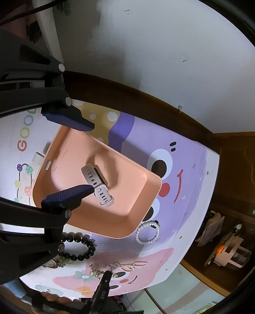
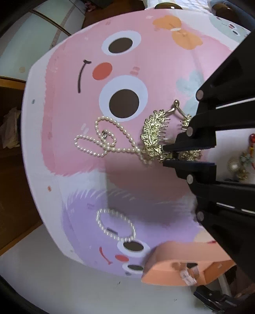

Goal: Organize jewelry
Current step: 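Carry the gold brooch with the right tool into the pink tray and open it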

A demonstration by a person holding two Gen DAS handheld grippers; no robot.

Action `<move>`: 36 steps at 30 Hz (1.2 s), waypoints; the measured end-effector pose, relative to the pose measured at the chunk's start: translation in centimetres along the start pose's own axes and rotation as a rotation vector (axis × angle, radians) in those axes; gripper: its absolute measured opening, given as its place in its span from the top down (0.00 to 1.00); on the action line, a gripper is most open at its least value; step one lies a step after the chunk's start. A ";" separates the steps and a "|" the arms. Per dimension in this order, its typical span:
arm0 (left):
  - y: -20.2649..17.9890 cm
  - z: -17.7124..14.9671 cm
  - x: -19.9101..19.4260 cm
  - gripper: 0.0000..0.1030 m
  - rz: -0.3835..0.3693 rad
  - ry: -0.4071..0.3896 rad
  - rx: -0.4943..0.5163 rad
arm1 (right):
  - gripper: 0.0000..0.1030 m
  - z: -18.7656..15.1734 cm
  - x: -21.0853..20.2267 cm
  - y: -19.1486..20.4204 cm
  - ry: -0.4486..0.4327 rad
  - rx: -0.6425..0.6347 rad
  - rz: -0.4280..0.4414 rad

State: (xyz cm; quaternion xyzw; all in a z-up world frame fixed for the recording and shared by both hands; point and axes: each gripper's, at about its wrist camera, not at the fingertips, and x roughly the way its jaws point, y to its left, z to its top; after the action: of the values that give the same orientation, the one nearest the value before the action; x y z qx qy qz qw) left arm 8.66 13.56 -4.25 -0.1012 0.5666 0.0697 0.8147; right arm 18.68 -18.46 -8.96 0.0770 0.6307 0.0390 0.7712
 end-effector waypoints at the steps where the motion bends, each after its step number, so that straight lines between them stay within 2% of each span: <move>1: 0.0 0.0 -0.2 0.47 -0.001 -0.006 0.000 | 0.92 -0.3 -1.0 0.2 -0.014 -0.006 0.013; 8: 0.3 -0.2 -1.5 0.46 0.021 -0.049 -0.001 | 0.92 -1.4 -7.5 3.8 -0.090 -0.080 0.155; 13: 0.9 -0.4 -2.0 0.39 0.070 -0.080 -0.013 | 0.92 -2.0 -10.5 8.4 -0.101 -0.164 0.345; 16: 1.5 -0.6 -1.8 0.39 0.105 -0.083 -0.018 | 0.92 -2.3 -11.1 11.1 -0.091 -0.220 0.430; 18: 1.9 -0.8 -1.6 0.38 0.119 -0.082 -0.026 | 0.92 -2.6 -10.8 13.1 -0.079 -0.247 0.457; 22: 2.7 -1.3 -1.1 0.38 0.145 -0.075 -0.031 | 0.92 -3.1 -8.2 16.3 -0.006 -0.282 0.509; 28: 3.6 -1.7 -0.2 0.38 0.168 -0.057 -0.047 | 0.92 -4.4 -3.5 19.3 0.122 -0.282 0.537; 33: 3.7 -1.7 0.3 0.38 0.161 -0.046 -0.055 | 0.88 -4.3 -0.3 19.6 0.156 -0.251 0.459; 35: 3.5 -1.7 0.3 0.38 0.148 -0.048 -0.051 | 0.75 -4.2 0.3 19.4 0.156 -0.239 0.431; 36: 3.4 -1.7 0.2 0.38 0.141 -0.052 -0.048 | 0.64 -4.1 0.3 19.3 0.148 -0.233 0.423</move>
State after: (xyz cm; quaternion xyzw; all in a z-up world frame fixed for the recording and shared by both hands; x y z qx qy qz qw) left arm 6.43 16.41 -5.31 -0.0789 0.5493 0.1429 0.8195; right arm 15.40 0.93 -6.78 0.1148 0.6467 0.2774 0.7012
